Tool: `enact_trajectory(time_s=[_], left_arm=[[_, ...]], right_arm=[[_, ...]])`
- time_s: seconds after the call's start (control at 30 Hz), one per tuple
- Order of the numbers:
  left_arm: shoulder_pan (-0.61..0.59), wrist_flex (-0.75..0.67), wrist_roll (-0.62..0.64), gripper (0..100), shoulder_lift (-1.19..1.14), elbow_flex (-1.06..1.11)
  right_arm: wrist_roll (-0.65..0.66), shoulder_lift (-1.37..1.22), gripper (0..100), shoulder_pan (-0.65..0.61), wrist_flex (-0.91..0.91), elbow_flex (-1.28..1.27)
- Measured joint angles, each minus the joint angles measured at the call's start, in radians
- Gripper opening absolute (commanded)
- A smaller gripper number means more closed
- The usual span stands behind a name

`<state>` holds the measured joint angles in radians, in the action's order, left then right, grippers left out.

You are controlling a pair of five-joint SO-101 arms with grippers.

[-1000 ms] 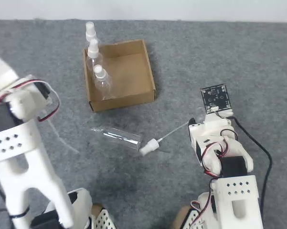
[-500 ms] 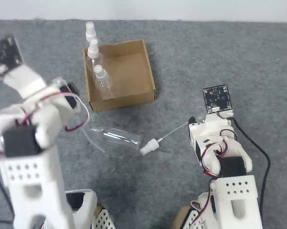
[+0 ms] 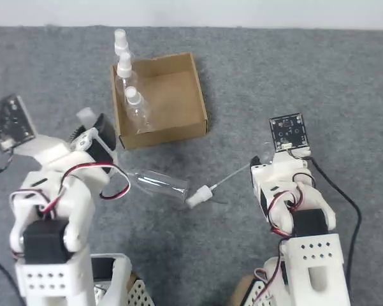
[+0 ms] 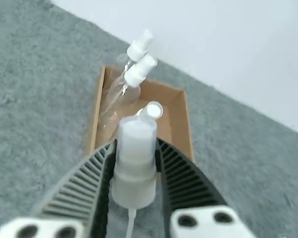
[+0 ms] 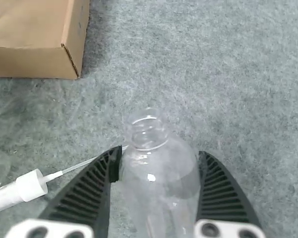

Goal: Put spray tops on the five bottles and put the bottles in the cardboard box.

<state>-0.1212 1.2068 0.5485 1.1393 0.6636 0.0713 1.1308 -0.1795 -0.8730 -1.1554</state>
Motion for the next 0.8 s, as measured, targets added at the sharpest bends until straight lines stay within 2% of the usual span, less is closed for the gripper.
enact_trajectory(time_s=[0.27,0.8], left_arm=[[0.000,-0.026,0.006,1,0.014,0.021],[-0.002,-0.066,0.144,1,0.014,0.021]], right_arm=[[0.000,0.000,12.4,-0.078,0.000,0.000],[0.000,0.000,12.3,-0.273,0.000,-0.014]])
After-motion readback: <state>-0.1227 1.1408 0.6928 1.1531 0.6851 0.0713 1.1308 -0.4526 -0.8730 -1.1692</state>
